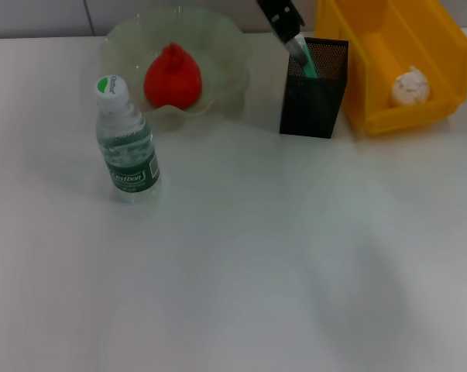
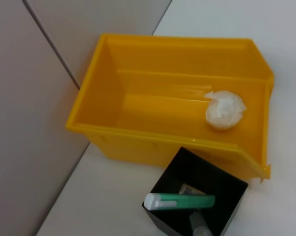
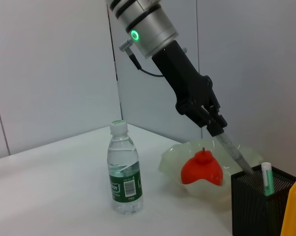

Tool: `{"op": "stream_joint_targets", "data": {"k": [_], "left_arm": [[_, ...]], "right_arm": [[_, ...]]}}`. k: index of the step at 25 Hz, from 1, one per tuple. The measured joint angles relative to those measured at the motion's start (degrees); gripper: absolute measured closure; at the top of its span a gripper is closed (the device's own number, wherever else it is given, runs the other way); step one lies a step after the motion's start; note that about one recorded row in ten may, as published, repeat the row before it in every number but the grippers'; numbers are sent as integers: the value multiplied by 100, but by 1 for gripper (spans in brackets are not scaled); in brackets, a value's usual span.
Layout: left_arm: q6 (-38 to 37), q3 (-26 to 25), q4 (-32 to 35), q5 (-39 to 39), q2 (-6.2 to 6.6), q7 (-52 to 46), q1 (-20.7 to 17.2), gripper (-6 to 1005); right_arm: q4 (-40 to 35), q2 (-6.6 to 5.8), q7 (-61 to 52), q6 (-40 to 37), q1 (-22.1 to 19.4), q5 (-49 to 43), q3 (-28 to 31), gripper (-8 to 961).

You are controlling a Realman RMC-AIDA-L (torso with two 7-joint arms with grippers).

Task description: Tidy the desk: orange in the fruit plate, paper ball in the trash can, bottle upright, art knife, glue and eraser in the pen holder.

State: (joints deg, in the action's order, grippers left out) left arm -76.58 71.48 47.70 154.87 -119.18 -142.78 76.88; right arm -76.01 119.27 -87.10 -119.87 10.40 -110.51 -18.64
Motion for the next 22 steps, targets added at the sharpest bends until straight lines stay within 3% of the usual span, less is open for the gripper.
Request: {"op": "stream_joint_targets", "data": {"k": [15,20,22], "left_arm": [[163,137,-70,-354,0,29,-47,763],[156,98,316,-667,5,222,-340,598],[11,110,951,-993,18,315,-777,486]], "right_arm": [[285,-21,71,40,159,-15,1,115],[298,-19,71,45,177,-13,18,115],[298,-15,67,25,196,-2,8,115]]}}
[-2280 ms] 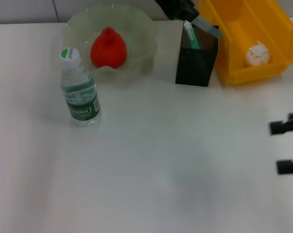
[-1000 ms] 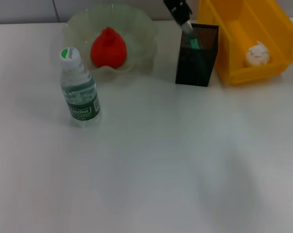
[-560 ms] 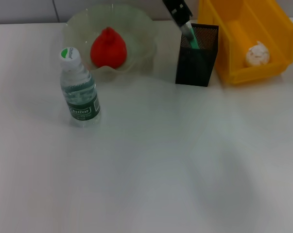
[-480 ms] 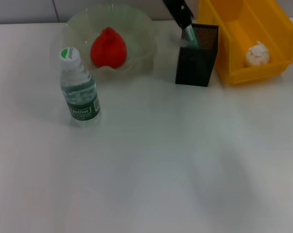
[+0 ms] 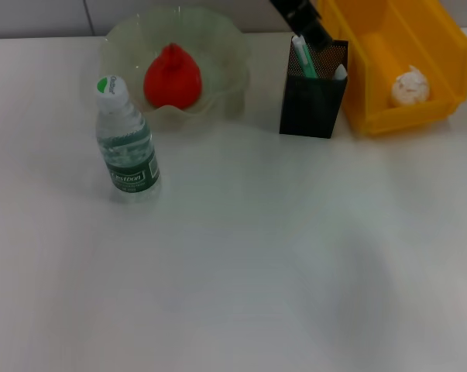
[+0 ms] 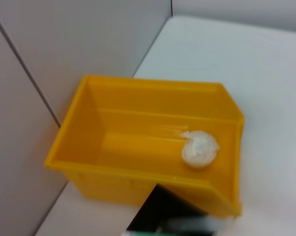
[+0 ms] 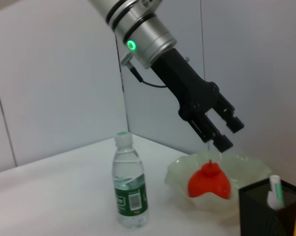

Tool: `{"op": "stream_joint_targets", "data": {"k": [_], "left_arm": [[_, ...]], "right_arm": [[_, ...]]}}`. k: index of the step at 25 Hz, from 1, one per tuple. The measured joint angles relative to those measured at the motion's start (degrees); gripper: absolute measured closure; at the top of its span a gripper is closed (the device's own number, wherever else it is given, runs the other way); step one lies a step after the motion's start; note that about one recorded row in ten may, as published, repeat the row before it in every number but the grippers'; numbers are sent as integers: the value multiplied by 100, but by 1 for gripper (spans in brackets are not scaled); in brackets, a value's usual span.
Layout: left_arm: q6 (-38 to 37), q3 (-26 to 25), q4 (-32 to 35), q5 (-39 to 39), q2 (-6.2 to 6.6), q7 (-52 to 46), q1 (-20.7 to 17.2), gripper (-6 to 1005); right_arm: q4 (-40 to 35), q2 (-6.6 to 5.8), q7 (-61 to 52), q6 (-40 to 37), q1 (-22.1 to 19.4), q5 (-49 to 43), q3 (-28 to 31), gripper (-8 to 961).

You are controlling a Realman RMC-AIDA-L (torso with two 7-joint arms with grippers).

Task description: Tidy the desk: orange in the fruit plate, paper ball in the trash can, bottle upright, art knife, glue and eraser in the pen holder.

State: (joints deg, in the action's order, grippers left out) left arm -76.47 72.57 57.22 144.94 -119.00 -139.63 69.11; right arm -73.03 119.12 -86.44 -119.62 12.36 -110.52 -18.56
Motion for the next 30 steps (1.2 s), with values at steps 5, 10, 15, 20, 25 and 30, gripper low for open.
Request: {"op": "stream_joint_targets", "data": {"k": [5,10,15,20,25,30], "left_arm": [[-628,-272,2000,-1521,64,630,-1652,224],[-1613,-1154,2742,-3443,87,1796,-3303,155],[-2990,-2010,2146,-4753,174,3327,-4440,155],[-3768,-2271,837,-5026,392,5028,-5260,155],[-3826,-2243,-54,-4963,531,6280,-5817,155],[-3802,-2301,-521,-4720,549,6866,-6012,155]], "right_arm": [[-6,20,-70,-156,144,39,-14,115],[79,36,-119,-363,356,53,-213,115],[393,36,-37,-342,474,130,-823,115],[974,22,489,-141,609,130,-1198,115],[1400,17,958,369,592,118,-1681,115],[1703,7,1175,727,596,109,-2060,115]]}}
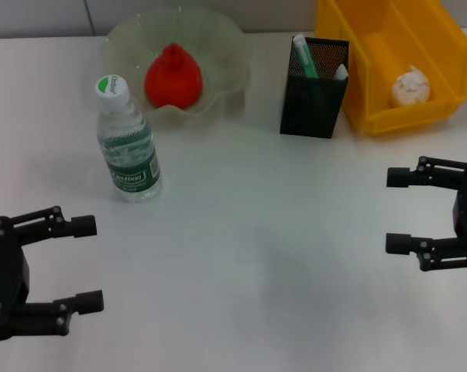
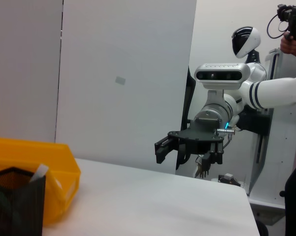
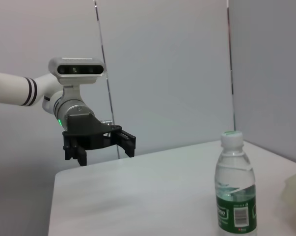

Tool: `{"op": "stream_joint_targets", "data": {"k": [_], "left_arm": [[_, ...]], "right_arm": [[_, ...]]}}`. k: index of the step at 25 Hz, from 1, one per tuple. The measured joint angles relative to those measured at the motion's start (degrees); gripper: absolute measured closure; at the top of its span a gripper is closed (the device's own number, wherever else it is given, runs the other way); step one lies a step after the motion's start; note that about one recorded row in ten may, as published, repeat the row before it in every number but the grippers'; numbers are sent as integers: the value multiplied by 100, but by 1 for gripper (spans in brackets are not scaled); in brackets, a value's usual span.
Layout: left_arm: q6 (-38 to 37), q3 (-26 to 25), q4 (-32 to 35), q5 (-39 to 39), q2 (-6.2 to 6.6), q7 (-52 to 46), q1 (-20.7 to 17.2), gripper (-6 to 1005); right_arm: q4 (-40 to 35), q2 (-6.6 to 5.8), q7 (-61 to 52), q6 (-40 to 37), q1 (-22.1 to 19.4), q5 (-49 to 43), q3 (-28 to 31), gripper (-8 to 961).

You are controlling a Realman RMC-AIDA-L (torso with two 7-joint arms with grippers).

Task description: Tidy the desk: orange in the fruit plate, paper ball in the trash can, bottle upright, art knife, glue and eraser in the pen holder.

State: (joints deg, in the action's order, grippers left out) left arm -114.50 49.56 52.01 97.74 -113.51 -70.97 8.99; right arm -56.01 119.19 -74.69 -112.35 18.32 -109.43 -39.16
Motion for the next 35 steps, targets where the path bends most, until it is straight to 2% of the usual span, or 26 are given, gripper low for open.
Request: {"op": "stream_joint_targets", "data": {"k": [13,27,33,35], "left_arm": [[50,-24,-305,287,146,207,104,155],[144,-151,-367,353,145,215,159,155],[207,-178,-372,430,174,9,371,155],[297,-186,-389,603,146,-65,564,155]], "right_arm": [[492,21,28,859,345,-27,-783,115],[682,13,175,906,369,7,-716,115],[723,0,194,903,320,10,-651,115],[773,-1,233,893,320,10,-644,115]]}}
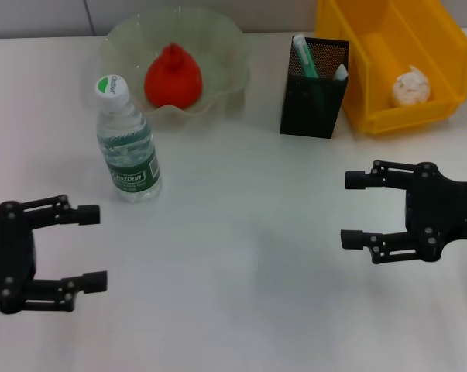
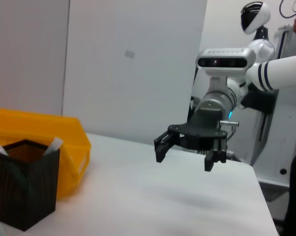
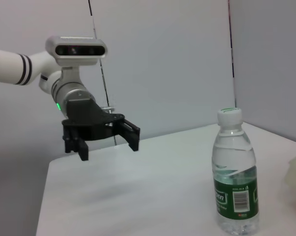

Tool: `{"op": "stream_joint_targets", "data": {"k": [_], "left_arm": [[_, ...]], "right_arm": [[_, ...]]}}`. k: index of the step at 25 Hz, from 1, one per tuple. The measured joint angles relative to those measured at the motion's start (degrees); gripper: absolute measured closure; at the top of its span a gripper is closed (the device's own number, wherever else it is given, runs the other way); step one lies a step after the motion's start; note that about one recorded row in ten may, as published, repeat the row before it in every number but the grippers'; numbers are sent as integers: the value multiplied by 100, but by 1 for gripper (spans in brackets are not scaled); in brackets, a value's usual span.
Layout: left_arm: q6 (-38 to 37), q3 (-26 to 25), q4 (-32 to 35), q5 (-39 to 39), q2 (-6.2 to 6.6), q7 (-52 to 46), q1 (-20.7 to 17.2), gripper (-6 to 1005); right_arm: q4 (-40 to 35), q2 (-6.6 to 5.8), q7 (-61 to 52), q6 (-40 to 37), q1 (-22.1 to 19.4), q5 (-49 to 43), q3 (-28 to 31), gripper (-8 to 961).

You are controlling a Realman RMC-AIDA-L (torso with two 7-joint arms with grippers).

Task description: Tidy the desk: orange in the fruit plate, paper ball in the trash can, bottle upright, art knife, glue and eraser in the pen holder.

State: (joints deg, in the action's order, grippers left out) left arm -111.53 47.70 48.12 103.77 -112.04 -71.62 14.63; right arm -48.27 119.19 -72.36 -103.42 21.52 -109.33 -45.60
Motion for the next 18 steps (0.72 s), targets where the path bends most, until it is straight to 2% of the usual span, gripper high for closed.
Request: {"op": "stream_joint_targets", "data": {"k": [18], "left_arm": [[96,-32,-101,56,6,-19,180,155]], "right_arm": [[142,-2,264,-32,-100,64,25,115]]}}
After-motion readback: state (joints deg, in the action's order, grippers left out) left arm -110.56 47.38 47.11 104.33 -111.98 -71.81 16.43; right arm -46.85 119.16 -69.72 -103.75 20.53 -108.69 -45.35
